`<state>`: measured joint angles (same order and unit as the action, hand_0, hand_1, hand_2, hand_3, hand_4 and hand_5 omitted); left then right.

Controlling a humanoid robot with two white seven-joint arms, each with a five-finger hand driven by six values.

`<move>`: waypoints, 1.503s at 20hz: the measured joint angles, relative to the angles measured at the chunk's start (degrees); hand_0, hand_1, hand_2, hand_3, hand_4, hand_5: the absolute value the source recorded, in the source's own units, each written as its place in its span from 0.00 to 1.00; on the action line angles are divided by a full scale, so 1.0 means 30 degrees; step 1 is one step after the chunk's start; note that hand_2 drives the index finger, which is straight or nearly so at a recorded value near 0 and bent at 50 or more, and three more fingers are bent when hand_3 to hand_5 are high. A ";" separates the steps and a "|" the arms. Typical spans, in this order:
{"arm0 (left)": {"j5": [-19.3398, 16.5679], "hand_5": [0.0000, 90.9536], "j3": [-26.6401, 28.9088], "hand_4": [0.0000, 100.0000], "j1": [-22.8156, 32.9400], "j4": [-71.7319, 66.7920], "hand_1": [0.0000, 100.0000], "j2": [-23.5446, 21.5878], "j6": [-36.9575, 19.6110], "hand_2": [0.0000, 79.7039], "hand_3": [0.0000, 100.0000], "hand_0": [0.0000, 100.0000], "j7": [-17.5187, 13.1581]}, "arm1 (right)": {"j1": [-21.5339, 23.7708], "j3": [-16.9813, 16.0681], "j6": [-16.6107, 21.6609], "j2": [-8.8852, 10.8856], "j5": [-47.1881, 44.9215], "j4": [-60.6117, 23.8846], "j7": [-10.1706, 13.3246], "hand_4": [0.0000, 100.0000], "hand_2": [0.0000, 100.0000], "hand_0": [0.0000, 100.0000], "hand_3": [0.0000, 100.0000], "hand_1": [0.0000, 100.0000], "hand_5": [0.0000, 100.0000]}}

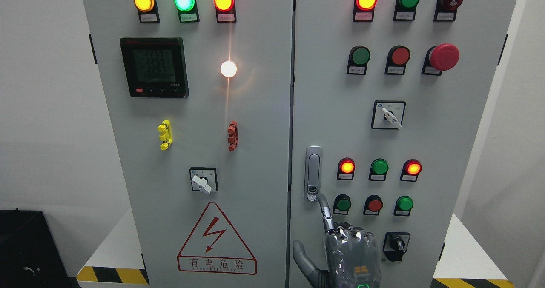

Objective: Release door handle
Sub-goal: 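Move the right hand up beneath the silver door handle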

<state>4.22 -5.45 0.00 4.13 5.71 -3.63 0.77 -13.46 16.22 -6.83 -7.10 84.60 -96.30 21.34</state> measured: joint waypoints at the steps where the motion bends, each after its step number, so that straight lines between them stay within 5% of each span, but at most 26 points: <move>1: 0.0000 0.00 0.0000 0.00 0.0001 0.0000 0.56 0.0000 0.0000 0.00 0.00 0.12 0.0000 | -0.0064 0.0068 -0.0012 -0.0001 0.0066 0.0051 -0.0025 1.00 0.07 0.32 1.00 0.26 1.00; 30: 0.0000 0.00 0.0000 0.00 0.0000 0.0000 0.56 0.0000 0.0000 0.00 0.00 0.12 0.0000 | -0.0896 0.0557 -0.1261 -0.0022 0.0351 0.0943 -0.0449 1.00 0.08 0.33 1.00 0.25 1.00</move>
<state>4.22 -5.45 0.00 4.13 5.71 -3.63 0.77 -16.15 17.89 -10.61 -7.16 85.65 -93.47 20.00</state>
